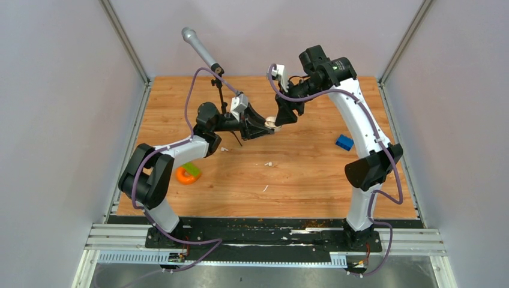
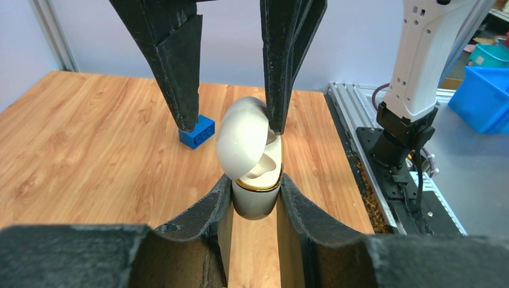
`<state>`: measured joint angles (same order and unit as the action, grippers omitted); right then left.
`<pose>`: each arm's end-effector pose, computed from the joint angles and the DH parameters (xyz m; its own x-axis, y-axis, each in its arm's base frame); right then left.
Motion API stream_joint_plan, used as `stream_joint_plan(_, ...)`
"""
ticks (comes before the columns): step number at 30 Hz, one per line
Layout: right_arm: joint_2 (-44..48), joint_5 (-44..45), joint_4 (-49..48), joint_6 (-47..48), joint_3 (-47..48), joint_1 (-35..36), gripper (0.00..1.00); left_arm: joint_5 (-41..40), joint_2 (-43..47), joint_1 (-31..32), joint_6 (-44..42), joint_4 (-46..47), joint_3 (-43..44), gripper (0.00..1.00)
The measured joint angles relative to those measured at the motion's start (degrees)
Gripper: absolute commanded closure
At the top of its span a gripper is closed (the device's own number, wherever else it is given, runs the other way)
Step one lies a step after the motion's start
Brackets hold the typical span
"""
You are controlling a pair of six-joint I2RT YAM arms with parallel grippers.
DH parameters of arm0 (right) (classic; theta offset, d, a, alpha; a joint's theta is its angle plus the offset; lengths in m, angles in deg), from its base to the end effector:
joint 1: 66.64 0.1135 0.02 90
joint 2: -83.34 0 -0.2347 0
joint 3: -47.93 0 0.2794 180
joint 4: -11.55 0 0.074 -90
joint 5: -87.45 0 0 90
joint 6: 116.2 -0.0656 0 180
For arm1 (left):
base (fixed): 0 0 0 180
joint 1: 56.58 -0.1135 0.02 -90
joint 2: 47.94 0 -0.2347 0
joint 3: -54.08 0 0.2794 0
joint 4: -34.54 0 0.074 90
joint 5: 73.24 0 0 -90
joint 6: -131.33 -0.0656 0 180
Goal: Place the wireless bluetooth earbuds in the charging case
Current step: Open the charging case.
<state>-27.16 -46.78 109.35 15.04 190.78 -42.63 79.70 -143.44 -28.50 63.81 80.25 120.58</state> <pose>0.3363 0.1999 0.3728 -0.2581 -0.6321 -0.7307 -0.9661 0.1595 0.2032 0.3134 -0.2334 0.2415 -0.1352 -0.1250 -0.9829 0.9902 -0.0518 -0.1296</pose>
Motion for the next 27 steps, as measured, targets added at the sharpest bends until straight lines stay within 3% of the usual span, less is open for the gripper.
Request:
stream_joint_plan(20,0.0,1.2,-3.5,-3.0,0.0,-0.2,0.51,0.0,0.0,0.3,-0.1,0.1,0.0,1.0)
stream_joint_plan(27,0.1,-0.3,-4.5,-5.5,2.1,-0.5,0.45,-0.5,0.0,0.3,0.0,0.0,0.0,1.0)
